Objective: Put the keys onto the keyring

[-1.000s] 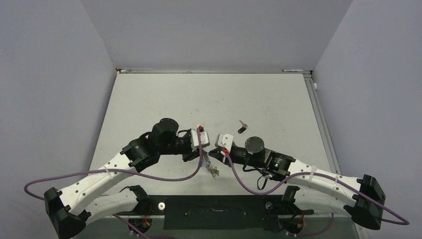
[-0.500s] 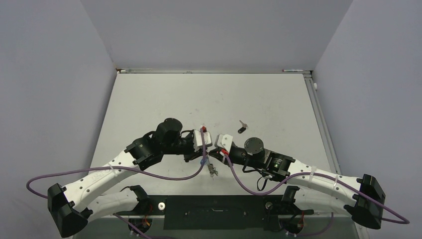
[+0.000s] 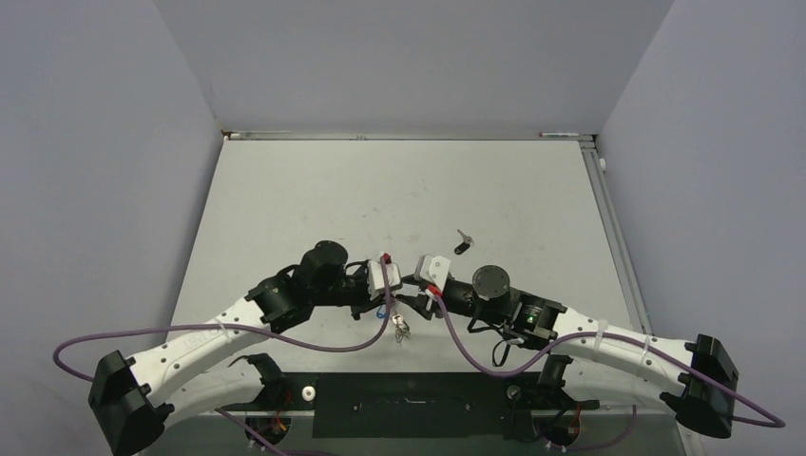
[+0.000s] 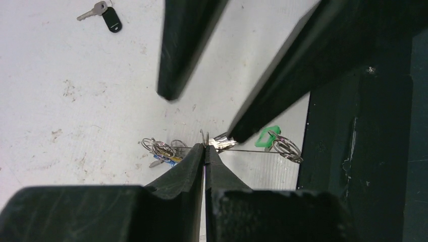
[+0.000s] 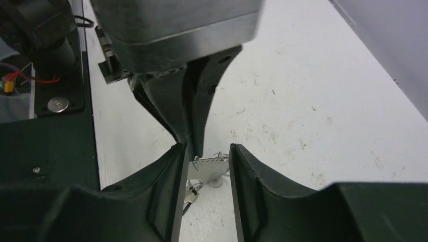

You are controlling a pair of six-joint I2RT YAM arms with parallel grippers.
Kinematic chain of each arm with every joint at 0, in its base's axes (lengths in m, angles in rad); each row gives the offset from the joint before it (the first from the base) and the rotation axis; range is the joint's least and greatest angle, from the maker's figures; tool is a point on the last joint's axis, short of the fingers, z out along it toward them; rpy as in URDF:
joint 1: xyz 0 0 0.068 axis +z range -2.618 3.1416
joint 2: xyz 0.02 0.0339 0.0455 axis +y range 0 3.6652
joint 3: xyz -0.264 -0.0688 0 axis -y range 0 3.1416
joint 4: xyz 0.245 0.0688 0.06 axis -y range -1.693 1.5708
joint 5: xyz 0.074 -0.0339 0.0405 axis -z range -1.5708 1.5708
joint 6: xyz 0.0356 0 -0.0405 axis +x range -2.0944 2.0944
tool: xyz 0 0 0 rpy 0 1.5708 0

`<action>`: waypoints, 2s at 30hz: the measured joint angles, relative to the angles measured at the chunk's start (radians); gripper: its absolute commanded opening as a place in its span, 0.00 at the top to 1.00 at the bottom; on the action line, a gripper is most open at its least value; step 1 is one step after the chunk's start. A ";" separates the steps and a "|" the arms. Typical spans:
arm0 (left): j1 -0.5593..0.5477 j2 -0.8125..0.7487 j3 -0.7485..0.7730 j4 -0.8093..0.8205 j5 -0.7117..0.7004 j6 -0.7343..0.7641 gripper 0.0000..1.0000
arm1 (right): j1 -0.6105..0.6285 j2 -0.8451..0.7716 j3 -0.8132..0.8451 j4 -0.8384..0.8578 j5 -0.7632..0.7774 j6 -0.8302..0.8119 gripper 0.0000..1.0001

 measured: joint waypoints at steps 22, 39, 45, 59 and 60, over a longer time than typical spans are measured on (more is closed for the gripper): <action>-0.040 -0.423 -0.616 0.875 -0.149 -0.484 1.00 | -0.213 -0.157 -0.261 0.328 -0.195 0.312 0.48; -0.052 -0.426 -0.705 1.155 -0.166 -0.575 1.00 | -0.336 0.093 -0.269 0.717 -0.614 0.594 0.49; -0.060 -0.429 -0.711 1.168 -0.166 -0.575 1.00 | -0.336 0.182 -0.269 0.831 -0.645 0.640 0.54; -0.072 -0.426 -0.713 1.170 -0.169 -0.574 1.00 | -0.320 0.278 -0.268 0.982 -0.668 0.704 0.60; -0.072 -0.425 -0.713 1.171 -0.169 -0.574 1.00 | -0.315 0.281 -0.268 0.983 -0.668 0.705 0.61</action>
